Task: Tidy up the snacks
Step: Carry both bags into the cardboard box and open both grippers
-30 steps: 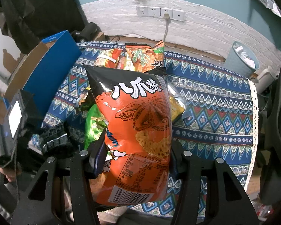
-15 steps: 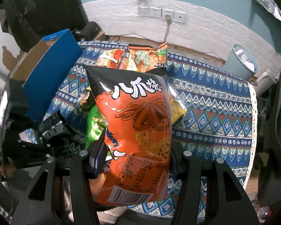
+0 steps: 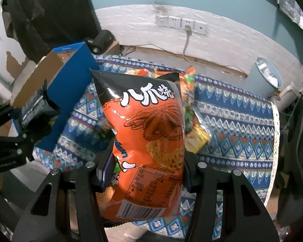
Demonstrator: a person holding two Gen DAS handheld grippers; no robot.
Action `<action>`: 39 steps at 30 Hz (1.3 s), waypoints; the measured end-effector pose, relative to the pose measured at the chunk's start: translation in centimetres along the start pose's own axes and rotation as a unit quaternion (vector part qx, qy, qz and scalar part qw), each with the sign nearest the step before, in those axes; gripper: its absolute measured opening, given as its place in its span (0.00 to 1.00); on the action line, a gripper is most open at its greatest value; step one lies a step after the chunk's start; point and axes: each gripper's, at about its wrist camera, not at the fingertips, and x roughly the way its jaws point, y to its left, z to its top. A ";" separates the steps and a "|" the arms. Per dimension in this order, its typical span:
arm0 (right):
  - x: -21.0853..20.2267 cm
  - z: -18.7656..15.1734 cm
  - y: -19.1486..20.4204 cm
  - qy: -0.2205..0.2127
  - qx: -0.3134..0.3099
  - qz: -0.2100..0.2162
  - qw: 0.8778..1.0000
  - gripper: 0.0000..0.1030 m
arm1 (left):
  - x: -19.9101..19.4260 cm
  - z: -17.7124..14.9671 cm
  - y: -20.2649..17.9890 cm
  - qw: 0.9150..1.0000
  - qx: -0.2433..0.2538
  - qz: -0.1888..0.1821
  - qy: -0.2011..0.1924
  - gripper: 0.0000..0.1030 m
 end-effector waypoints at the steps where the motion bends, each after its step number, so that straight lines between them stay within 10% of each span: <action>1: 0.0 0.5 0.6 -0.001 -0.004 0.003 1.000 0.52 | -0.2 0.1 0.6 1.000 -0.007 0.002 -0.005 0.55; 19: 3.0 8.3 11.6 -0.011 -0.075 0.046 0.996 0.52 | -1.0 1.0 12.4 0.987 -0.130 0.074 -0.059 0.56; 39: 10.6 14.0 23.3 0.028 -0.120 0.106 0.987 0.53 | 0.8 -1.9 22.1 0.966 -0.236 0.103 -0.036 0.56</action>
